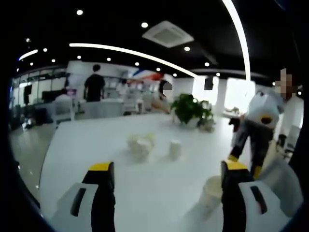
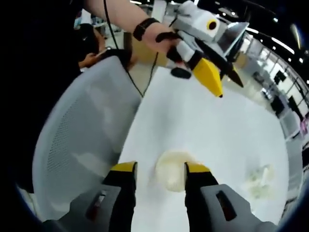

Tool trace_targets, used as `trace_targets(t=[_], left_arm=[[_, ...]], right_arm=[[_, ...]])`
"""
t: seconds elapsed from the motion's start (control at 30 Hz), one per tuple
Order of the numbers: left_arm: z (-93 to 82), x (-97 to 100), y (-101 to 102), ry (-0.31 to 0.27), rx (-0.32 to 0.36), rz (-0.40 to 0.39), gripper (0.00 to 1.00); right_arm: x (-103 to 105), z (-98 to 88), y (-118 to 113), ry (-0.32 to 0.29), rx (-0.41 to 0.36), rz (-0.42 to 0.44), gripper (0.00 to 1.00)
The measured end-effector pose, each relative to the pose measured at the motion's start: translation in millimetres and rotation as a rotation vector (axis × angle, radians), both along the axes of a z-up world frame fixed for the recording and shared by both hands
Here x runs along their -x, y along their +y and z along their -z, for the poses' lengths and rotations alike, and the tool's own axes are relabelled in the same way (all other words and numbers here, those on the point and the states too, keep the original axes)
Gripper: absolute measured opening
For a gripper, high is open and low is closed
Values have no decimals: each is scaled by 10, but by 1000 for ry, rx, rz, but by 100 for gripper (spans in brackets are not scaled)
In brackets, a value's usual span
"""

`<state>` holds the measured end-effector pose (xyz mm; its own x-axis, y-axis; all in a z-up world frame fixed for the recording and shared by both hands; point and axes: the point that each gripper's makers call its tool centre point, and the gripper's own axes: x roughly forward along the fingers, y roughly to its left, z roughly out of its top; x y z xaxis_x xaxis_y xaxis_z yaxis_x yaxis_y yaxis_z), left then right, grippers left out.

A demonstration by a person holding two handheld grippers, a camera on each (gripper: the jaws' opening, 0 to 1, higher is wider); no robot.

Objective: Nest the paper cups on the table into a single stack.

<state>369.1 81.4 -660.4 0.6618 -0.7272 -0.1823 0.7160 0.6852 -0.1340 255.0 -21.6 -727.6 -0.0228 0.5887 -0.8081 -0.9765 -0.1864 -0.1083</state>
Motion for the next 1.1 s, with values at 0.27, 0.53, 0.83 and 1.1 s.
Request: trace_targets(t=[0.27,0.53,0.83,1.1], left_arm=[[-4,-14,-7,-3,-5,1,90],[-25,-4,-12,-2,-3,0,90],[-2,-19,16,-1,-3,-3,90],[-1,-15,8,0,-5,-4,90]], right_arm=[[-31,-70,37,10,-51,37,38],[-66,-148,63,11,-99,76,47],[-169,-205,103,-32,-153,127,76],[-266,-222,82,-64,-174,187,100]])
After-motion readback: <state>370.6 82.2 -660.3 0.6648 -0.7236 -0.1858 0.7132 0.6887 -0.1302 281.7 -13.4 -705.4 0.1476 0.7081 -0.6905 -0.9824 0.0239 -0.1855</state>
